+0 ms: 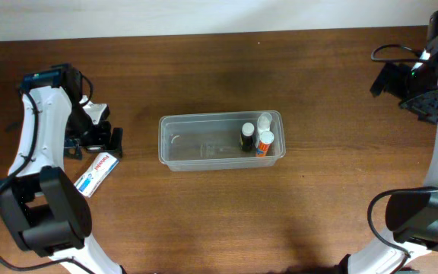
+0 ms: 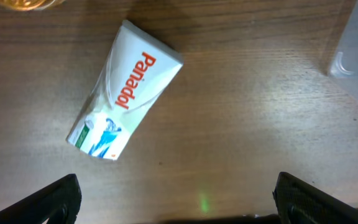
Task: Pack container
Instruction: 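Move left gripper over the white Panadol box, then lower left gripper onto the Panadol box and close on it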
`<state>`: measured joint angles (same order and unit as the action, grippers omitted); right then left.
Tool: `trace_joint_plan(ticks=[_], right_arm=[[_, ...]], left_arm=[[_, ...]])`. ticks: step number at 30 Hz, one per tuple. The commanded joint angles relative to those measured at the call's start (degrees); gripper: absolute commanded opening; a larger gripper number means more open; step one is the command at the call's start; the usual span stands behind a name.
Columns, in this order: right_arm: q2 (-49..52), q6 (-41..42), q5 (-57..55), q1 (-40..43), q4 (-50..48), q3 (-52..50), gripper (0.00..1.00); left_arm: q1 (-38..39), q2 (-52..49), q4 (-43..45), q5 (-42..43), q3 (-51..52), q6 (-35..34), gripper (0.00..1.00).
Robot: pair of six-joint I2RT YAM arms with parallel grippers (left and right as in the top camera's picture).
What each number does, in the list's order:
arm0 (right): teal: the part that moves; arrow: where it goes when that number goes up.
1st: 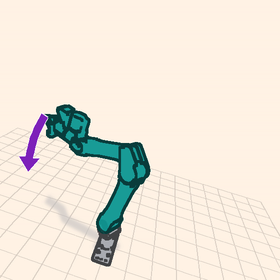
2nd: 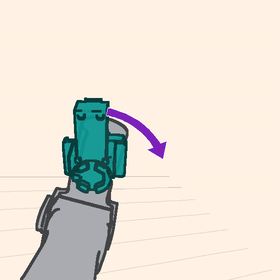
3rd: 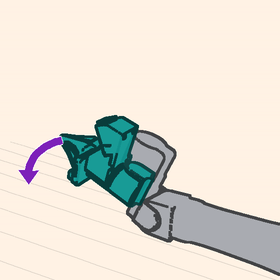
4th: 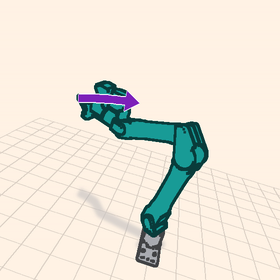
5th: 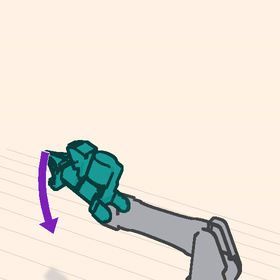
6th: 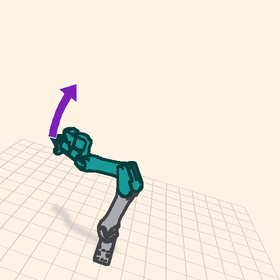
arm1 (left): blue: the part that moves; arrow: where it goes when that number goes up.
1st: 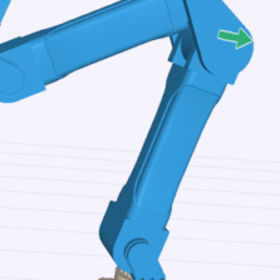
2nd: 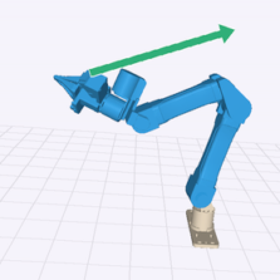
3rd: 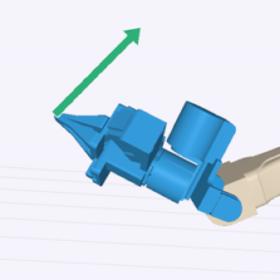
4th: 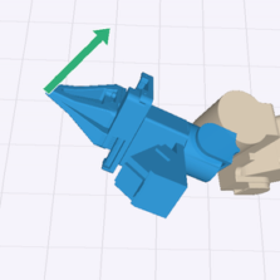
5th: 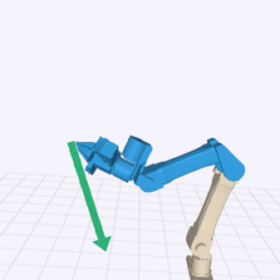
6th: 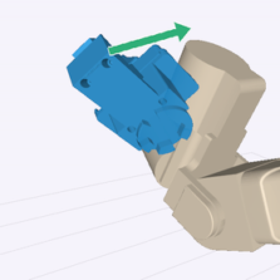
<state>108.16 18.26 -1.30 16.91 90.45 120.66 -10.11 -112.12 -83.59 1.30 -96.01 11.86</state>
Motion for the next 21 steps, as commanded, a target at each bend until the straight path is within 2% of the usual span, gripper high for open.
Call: trace_joint_plan(ticks=[1,7,11,21], right_arm=[[-0.96,0.7,-0.5,0.0,0.0,0.74,0.98],[-0.96,0.7,-0.5,0.0,0.0,0.74,0.98],[-0.96,0.7,-0.5,0.0,0.0,0.74,0.98],[-0.96,0.7,-0.5,0.0,0.0,0.74,0.98]], left_arm=[[-0.72,-1.7,0.83,0.76,0.28,1.99,0.99],[-1.92,-1.84,3.54,0.61,3.52,2.03,0.99],[-2.89,-1.84,5.55,-2.49,6.16,1.97,0.97],[-3.67,-1.88,13.86,-2.84,12.57,2.03,0.99]])
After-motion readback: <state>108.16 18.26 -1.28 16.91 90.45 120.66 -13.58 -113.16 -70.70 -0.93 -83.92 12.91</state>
